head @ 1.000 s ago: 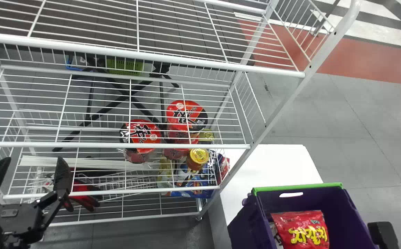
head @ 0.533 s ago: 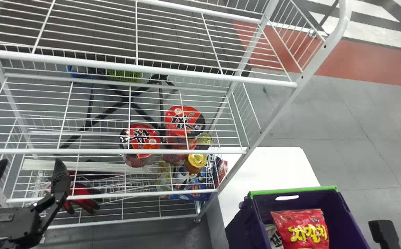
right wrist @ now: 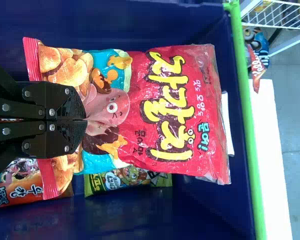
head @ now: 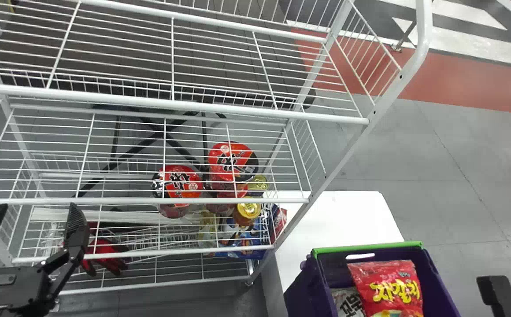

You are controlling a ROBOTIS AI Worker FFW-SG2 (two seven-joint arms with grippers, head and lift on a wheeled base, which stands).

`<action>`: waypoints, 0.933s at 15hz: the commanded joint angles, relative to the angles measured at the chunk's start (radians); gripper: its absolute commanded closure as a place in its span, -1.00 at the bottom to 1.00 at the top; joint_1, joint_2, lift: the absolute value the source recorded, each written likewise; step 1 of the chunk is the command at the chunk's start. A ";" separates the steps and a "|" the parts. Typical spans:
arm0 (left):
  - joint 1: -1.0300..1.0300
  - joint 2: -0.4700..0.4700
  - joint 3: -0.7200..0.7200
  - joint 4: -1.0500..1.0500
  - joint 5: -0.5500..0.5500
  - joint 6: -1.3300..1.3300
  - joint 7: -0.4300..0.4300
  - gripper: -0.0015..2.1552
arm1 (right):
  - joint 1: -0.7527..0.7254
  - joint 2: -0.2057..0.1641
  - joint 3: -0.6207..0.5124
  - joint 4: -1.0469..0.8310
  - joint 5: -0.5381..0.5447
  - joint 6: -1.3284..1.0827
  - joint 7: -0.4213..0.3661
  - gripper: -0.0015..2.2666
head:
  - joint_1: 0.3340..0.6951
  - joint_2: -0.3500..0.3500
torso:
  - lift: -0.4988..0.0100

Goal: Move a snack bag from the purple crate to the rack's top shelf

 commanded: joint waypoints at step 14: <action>0.013 0.000 -0.008 -0.008 -0.007 -0.015 0.005 -0.87 | 0.022 0.014 -0.031 -0.049 -0.005 -0.001 0.019 0.57 | 1.00 -1.00 | 0.29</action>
